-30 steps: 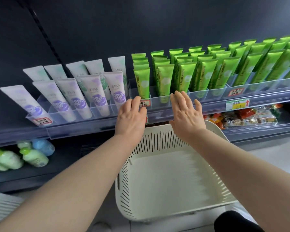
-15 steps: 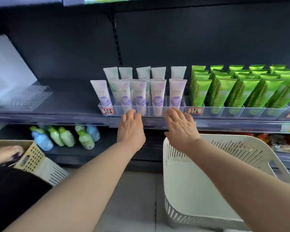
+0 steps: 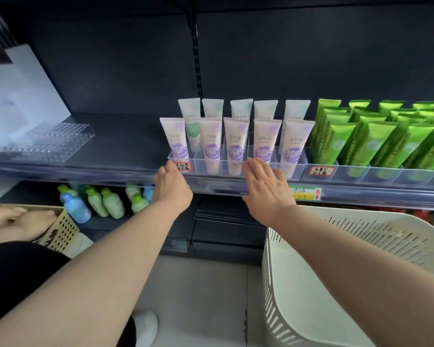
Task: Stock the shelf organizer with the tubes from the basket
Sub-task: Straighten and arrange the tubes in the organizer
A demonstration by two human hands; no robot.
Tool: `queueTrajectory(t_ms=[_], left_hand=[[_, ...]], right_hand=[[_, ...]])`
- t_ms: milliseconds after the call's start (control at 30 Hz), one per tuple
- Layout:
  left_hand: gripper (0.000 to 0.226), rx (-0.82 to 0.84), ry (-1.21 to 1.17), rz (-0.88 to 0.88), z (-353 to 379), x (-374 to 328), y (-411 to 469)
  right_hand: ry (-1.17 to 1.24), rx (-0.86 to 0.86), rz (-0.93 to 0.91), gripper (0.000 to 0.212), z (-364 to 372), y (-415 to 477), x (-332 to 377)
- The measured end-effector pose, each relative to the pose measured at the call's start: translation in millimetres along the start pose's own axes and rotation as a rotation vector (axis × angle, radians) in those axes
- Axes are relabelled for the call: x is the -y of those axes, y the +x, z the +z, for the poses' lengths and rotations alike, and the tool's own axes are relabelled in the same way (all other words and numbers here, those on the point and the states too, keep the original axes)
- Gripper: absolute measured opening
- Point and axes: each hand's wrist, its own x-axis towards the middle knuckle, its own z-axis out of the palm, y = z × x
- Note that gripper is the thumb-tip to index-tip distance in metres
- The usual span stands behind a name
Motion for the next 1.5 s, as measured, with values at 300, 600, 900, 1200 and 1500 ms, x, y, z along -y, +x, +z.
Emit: queueTrajectory(t_ms=[300, 600, 900, 1200, 1500], left_hand=[[0.077, -0.064, -0.232, -0.046, 5, 4, 20], [0.079, -0.046, -0.17, -0.03, 4, 3, 17], [0.075, -0.039, -0.103, -0.008, 6, 3, 19], [0.079, -0.033, -0.062, -0.002, 8, 4, 19], [0.078, -0.008, -0.055, 0.01, 7, 0, 17]], right_hand=[[-0.051, -0.052, 0.035, 0.076, 11, 10, 5], [-0.089, -0.051, 0.035, 0.073, 11, 8, 2], [-0.081, -0.051, 0.056, 0.071, 7, 6, 1], [-0.097, -0.054, 0.04, 0.071, 6, 3, -4], [-0.105, -0.053, 0.053, 0.071, 7, 1, -8]])
